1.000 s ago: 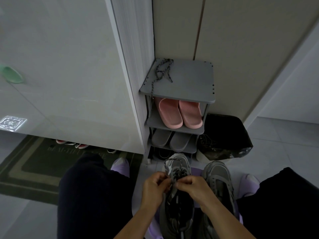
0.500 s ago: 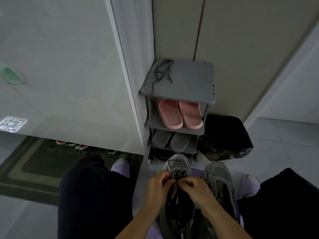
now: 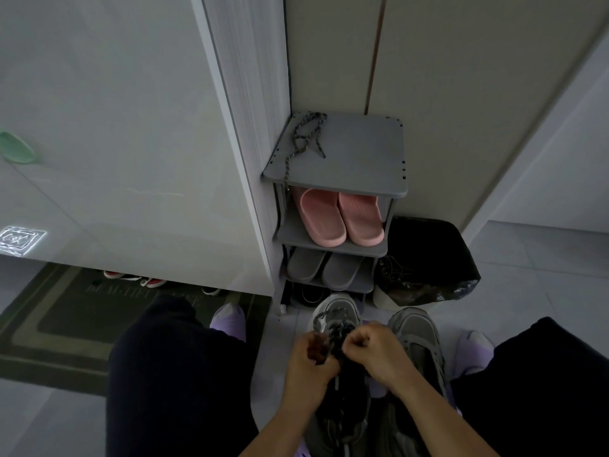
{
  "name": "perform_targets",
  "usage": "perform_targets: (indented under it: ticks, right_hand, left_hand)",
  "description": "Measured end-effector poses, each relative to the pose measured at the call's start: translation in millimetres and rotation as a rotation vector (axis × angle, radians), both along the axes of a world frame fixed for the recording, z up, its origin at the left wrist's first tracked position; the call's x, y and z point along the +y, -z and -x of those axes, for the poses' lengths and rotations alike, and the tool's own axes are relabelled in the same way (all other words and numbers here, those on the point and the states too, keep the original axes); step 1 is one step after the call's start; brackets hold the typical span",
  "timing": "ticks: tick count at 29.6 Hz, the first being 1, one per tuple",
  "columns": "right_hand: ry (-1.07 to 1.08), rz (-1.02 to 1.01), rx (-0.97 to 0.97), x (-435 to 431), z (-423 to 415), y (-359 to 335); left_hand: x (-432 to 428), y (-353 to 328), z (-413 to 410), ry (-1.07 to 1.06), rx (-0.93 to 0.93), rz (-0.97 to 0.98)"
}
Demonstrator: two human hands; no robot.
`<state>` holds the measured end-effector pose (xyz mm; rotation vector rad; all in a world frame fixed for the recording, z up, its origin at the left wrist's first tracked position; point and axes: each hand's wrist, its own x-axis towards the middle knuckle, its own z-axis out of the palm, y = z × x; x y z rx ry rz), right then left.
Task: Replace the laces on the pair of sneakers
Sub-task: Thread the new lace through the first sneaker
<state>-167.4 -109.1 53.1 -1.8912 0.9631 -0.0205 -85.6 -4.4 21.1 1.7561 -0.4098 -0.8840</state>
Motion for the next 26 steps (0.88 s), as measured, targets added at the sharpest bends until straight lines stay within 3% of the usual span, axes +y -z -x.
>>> perform_targets:
  ticks: [3, 9, 11, 14, 17, 22, 26]
  right_hand:
    - [0.037, 0.095, 0.040, -23, 15, -20]
    - [0.348, 0.280, 0.172, -83, 71, -33]
    - [0.274, 0.286, 0.157, -82, 66, -31]
    - [-0.036, 0.270, 0.068, -50, 37, -25]
    - [-0.248, 0.292, 0.164, -13, 8, -10]
    - [-0.157, 0.370, 0.148, -19, 11, -5]
    - [0.146, 0.400, 0.220, -59, 49, -19]
  left_hand:
    - [1, 5, -1, -0.105, 0.069, -0.006]
    - [1, 7, -2, -0.108, 0.115, -0.017]
    - [-1, 4, -2, -0.042, 0.100, -0.013]
    - [-3, 2, 0, 0.028, 0.052, -0.020]
    - [-4, 1, -1, 0.044, 0.054, 0.019]
    - [-1, 7, -6, -0.042, 0.094, 0.029]
    - [-1, 9, -7, -0.079, 0.059, 0.004]
